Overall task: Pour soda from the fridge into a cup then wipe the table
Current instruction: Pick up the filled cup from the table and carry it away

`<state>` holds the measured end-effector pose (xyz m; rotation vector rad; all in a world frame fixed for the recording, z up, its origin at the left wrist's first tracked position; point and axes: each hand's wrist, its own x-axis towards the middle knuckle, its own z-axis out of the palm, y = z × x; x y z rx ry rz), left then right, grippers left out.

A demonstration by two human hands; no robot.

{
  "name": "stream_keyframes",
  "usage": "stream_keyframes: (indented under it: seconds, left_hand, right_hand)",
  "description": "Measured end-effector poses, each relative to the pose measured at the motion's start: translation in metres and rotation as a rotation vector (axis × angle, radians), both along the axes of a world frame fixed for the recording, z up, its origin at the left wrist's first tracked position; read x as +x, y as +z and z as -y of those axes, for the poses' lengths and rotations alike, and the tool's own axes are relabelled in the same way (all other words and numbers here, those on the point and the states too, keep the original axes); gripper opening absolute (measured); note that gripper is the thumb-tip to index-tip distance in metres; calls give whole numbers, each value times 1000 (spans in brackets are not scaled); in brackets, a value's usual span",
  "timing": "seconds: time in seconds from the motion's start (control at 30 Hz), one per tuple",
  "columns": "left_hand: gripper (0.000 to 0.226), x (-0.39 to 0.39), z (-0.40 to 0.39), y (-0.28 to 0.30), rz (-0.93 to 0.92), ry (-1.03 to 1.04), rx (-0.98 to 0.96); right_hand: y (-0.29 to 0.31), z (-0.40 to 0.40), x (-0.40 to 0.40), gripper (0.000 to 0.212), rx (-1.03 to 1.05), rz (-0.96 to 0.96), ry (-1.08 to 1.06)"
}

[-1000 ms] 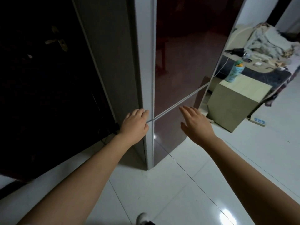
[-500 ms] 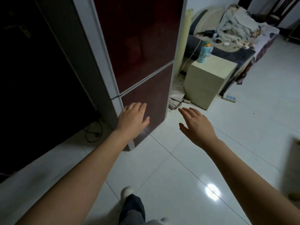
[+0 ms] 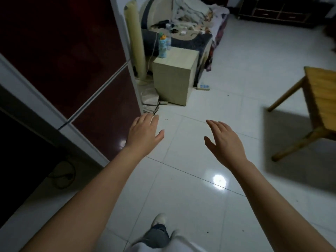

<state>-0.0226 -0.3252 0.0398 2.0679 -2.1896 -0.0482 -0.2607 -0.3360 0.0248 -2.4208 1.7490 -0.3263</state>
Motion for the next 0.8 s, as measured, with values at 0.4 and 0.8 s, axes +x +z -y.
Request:
stream_keyframes:
  seconds: [0.4, 0.8]
  left_hand:
    - [55, -90, 84, -14, 5, -418, 9]
    - [54, -219, 113, -30, -4, -807, 60]
  right_hand:
    - [-2, -23, -84, 52, -12, 2, -444]
    - [-13, -72, -167, 52, 34, -7, -880]
